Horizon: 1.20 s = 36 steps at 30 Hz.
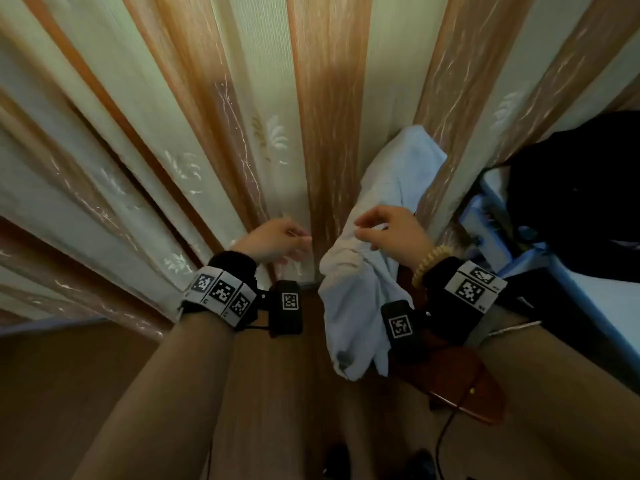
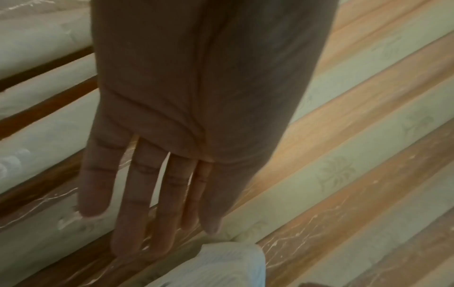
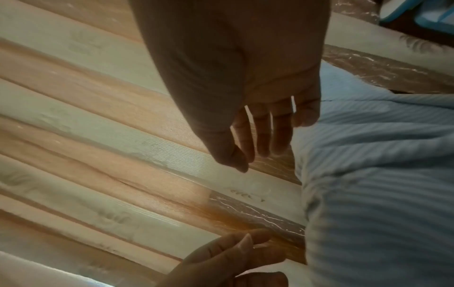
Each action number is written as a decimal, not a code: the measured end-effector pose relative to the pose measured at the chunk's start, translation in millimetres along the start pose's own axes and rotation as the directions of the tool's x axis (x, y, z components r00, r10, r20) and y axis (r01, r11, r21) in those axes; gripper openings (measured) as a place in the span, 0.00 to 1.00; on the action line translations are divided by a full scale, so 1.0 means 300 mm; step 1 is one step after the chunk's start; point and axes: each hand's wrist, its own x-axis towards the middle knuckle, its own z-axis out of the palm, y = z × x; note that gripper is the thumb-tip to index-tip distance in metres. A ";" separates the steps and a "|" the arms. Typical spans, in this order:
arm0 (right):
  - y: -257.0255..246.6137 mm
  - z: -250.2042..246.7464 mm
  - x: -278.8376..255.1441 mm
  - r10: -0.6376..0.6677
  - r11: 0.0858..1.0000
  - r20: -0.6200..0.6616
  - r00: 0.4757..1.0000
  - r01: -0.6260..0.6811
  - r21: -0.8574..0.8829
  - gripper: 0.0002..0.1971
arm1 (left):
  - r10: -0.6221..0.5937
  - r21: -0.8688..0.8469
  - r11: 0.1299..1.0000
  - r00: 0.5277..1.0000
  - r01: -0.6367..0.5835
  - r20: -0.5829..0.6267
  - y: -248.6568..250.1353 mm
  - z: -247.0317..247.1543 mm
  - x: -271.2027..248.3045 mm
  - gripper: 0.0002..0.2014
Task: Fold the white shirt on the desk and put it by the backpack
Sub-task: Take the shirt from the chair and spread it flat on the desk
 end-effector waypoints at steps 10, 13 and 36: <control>0.070 0.082 -0.019 0.236 0.950 0.057 0.970 -0.218 -0.223 0.32 | -0.008 0.057 0.998 0.981 -0.003 0.196 -0.039 0.071 0.049 0.25; 0.053 0.069 -0.024 0.162 0.958 0.039 0.986 -0.147 -0.246 0.11 | 0.037 0.066 0.997 0.979 -0.051 0.198 -0.008 0.094 0.054 0.25; -0.132 -0.484 -0.274 0.004 0.999 -0.577 0.817 0.024 0.042 0.12 | 0.467 0.117 0.884 0.862 -0.452 -0.197 0.345 0.089 0.039 0.08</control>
